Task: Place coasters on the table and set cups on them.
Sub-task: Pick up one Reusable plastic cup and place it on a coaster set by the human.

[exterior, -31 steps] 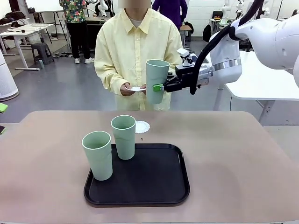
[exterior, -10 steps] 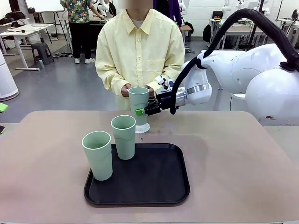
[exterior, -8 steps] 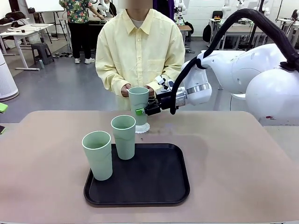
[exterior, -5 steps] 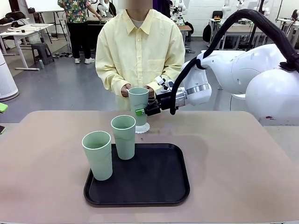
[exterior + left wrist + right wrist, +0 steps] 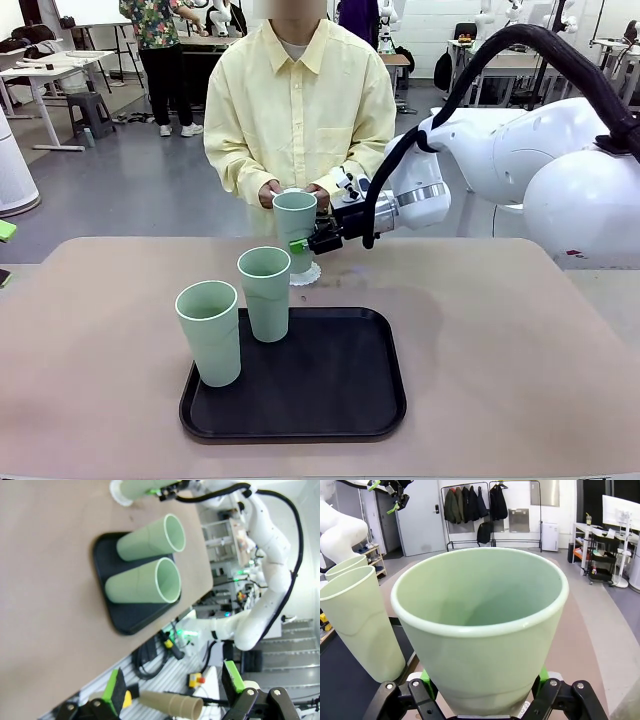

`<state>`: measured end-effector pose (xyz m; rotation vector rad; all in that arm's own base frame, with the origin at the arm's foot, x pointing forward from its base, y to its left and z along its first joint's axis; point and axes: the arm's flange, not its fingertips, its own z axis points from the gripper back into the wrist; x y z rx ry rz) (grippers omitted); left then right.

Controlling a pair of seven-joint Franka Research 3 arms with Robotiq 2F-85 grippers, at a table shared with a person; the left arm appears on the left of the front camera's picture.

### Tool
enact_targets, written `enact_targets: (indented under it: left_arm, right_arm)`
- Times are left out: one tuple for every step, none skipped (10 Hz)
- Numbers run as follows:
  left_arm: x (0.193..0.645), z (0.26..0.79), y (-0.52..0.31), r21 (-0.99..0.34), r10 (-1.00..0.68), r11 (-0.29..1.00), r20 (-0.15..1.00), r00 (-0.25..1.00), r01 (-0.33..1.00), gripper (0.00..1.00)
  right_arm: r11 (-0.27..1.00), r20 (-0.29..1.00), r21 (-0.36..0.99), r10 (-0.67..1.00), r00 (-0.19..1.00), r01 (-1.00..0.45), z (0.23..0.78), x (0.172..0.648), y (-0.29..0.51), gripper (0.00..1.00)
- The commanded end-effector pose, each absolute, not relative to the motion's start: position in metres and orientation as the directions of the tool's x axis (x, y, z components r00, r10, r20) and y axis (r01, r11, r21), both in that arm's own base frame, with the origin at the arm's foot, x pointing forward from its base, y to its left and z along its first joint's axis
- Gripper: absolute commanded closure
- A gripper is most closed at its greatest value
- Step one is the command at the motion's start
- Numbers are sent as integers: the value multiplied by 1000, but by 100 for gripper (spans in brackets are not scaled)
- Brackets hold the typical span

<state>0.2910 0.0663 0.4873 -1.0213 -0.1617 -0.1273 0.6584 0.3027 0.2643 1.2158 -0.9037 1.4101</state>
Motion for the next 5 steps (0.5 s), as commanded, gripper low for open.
enact_targets:
  left_arm:
    - [291, 487, 67, -842, -35, 501, 214, 976, 202, 0]
    - [291, 487, 67, -842, -35, 501, 214, 976, 202, 0]
    - [291, 487, 67, -842, -35, 501, 214, 976, 202, 0]
    - [291, 487, 67, -842, -35, 501, 214, 976, 202, 0]
    - [291, 487, 67, -842, -35, 501, 214, 976, 202, 0]
  right_arm:
    - [-192, 972, 64, 234, 18, -979, 261, 663, 302, 16]
    - [-187, 970, 71, 242, 25, -980, 258, 665, 301, 16]
    - [-184, 968, 85, 250, 36, -979, 254, 666, 302, 16]
    - [-183, 965, 98, 257, 49, -978, 249, 668, 303, 16]
    - [-182, 964, 109, 258, 60, -977, 246, 670, 304, 16]
